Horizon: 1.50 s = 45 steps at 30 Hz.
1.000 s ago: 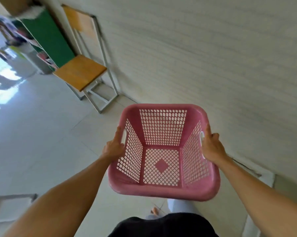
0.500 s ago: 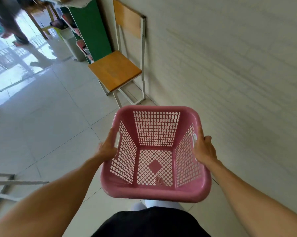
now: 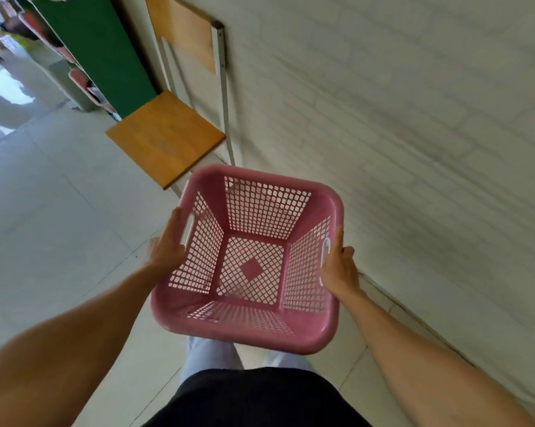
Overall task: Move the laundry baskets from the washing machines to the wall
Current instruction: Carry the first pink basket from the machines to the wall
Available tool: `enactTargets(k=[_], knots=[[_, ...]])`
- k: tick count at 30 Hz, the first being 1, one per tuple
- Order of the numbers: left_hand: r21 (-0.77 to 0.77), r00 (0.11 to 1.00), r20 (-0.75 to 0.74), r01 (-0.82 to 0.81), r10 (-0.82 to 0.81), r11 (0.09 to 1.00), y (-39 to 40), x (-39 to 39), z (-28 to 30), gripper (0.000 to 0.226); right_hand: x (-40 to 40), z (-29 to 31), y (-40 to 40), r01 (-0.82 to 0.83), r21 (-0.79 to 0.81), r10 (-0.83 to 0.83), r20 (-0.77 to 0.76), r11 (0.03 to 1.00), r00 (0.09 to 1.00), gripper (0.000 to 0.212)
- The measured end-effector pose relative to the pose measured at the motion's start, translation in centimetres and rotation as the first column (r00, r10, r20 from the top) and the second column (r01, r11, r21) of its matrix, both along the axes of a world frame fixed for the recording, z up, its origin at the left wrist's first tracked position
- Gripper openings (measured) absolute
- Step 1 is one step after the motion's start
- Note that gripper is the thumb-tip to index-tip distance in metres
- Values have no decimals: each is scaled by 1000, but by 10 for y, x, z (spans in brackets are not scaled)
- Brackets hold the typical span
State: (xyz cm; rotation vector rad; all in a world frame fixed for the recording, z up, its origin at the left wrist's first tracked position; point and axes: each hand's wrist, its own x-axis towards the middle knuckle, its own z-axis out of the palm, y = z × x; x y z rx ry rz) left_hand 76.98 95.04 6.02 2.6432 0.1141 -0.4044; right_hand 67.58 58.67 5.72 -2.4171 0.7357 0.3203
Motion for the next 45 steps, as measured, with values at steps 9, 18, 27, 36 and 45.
enactTargets(k=[9, 18, 27, 36, 45], knots=[[7, 934, -146, 331, -327, 944, 9, 156, -46, 92, 67, -38, 52, 325, -27, -326, -78, 945, 942, 83], [34, 927, -259, 291, -272, 956, -16, 248, -112, 64, 114, -100, 69, 523, -18, -516, -198, 852, 833, 74], [-4, 925, -252, 294, -286, 956, -34, 296, -201, 45, 143, -190, 70, 556, -11, -554, -107, 831, 826, 71], [-17, 964, -150, 220, -220, 975, -39, 312, -252, 51, 156, -245, 70, 549, -29, -549, -111, 835, 829, 59], [60, 966, -194, 186, -171, 981, -53, 340, -254, 36, 184, -239, 61, 507, -38, -500, -242, 861, 832, 53]])
